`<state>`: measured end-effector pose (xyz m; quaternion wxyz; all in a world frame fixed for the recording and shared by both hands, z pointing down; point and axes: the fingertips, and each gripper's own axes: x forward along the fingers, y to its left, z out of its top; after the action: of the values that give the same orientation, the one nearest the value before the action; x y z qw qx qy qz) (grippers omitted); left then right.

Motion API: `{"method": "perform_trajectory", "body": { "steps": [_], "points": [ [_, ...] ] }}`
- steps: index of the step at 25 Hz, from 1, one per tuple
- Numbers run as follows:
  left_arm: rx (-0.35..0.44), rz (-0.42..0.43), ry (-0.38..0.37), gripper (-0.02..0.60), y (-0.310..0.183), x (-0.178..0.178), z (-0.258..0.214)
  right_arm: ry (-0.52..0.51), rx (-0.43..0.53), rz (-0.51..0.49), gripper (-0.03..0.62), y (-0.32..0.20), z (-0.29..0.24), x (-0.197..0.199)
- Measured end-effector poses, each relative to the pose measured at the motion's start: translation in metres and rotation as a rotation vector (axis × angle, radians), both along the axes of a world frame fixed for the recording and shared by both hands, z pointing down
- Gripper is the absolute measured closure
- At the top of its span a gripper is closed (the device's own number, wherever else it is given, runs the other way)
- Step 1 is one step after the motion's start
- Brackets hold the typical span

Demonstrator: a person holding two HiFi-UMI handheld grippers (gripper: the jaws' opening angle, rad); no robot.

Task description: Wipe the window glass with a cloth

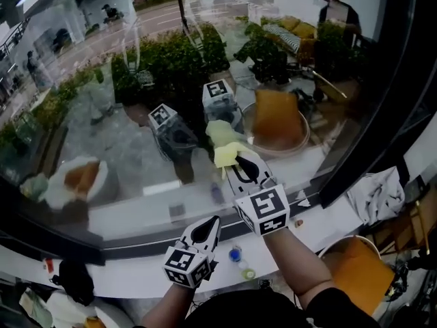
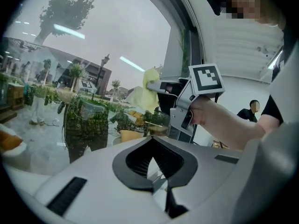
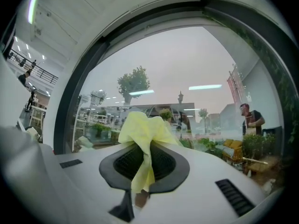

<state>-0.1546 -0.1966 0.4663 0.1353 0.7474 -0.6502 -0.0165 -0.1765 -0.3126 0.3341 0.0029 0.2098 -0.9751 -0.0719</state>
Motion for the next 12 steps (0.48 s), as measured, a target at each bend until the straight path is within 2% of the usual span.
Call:
{"method": "perform_trajectory", "body": {
  "steps": [6,12],
  "points": [
    [-0.012,0.079,-0.047,0.574,-0.050,0.063,0.002,-0.019,-0.021,0.065,0.540,-0.062,0.005,0.072],
    [-0.008,0.122,-0.052,0.574,-0.085,0.103,0.000,-0.035,-0.052,0.141,0.540,-0.116,0.009,0.131]
  ]
}}
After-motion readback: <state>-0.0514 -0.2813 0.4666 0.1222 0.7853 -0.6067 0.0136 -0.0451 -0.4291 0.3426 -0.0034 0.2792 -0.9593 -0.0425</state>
